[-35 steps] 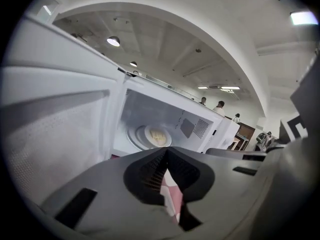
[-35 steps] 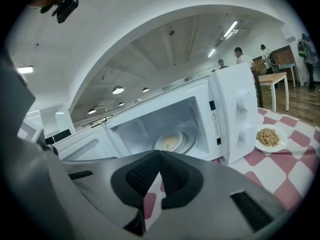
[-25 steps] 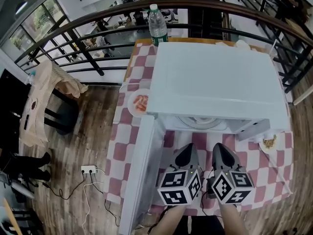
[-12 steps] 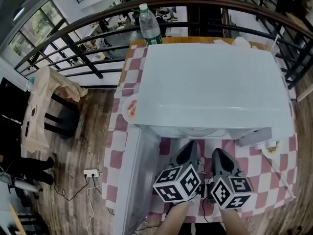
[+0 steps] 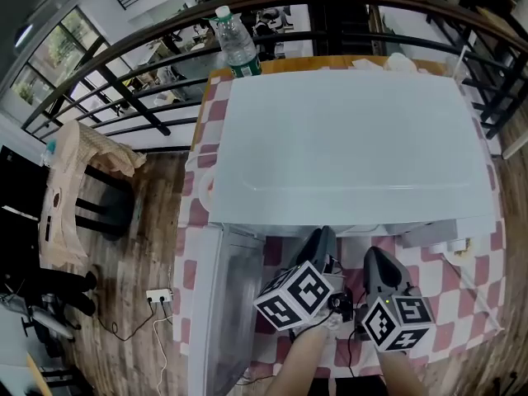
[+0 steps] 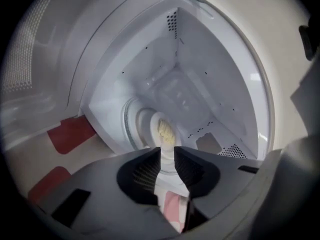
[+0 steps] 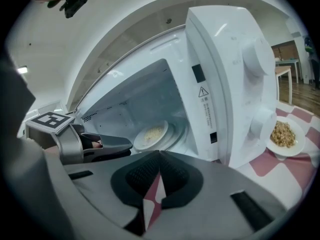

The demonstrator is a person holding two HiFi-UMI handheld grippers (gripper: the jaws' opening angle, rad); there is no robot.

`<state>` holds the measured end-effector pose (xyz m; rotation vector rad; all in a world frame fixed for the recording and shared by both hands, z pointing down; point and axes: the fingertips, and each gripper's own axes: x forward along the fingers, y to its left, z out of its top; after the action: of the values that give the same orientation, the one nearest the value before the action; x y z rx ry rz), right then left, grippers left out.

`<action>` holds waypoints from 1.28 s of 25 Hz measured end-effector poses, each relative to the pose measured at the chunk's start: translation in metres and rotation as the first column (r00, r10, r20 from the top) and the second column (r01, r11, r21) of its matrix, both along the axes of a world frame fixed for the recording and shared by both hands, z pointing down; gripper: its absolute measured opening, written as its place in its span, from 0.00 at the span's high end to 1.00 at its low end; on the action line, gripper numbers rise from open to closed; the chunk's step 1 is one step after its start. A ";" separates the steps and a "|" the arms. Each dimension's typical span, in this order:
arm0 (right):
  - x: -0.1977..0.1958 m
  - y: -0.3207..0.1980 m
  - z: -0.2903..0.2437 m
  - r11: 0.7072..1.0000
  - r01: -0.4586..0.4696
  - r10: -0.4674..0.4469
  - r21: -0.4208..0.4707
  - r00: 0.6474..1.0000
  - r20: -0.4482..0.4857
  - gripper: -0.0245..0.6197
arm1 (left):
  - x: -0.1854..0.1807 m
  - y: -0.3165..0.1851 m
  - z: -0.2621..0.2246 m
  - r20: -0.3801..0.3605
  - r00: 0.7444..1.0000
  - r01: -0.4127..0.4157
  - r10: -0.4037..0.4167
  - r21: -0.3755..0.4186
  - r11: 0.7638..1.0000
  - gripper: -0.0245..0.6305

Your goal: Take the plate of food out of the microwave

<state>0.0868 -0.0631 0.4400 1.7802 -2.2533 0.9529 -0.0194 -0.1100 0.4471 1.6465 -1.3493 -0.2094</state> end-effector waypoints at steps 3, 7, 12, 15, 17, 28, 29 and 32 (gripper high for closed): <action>0.004 0.000 0.002 1.000 -0.002 0.002 -0.006 1.000 0.004 0.96 | 0.002 -0.003 0.006 -0.052 0.999 0.011 -0.013 -0.024 1.000 0.77; 0.007 -0.001 0.007 1.000 -0.003 0.003 -0.018 1.000 0.006 0.96 | 0.004 -0.007 0.007 -0.054 0.998 0.010 -0.011 -0.029 1.000 0.76; 0.012 -0.002 0.009 1.000 -0.005 0.005 -0.021 1.000 0.009 0.96 | 0.004 -0.010 0.011 -0.083 0.996 0.031 -0.037 -0.066 0.997 0.71; 0.013 -0.004 0.010 1.000 -0.004 0.004 -0.018 1.000 0.007 0.96 | 0.002 -0.013 0.014 -0.075 0.996 0.037 -0.043 -0.082 0.996 0.71; 0.013 -0.004 0.010 1.000 -0.005 0.005 -0.020 1.000 0.006 0.96 | 0.002 -0.016 0.013 -0.074 0.996 0.037 -0.044 -0.088 0.995 0.71; 0.013 -0.007 0.012 1.000 -0.002 0.002 -0.027 1.000 0.002 0.96 | 0.002 -0.021 0.017 -0.046 0.998 0.041 -0.047 -0.124 0.991 0.68; 0.013 -0.007 0.013 1.000 -0.002 0.002 -0.028 1.000 0.002 0.96 | 0.002 -0.021 0.017 -0.044 0.998 0.039 -0.045 -0.124 0.991 0.68; 0.014 -0.007 0.013 0.999 -0.003 0.003 -0.032 1.000 0.003 0.96 | 0.002 -0.025 0.017 -0.033 0.999 0.037 -0.042 -0.130 0.991 0.68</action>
<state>0.1006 -0.0699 0.4534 1.7705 -2.2245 0.9871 -0.0177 -0.1349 0.4646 1.5028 -1.3411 -0.1707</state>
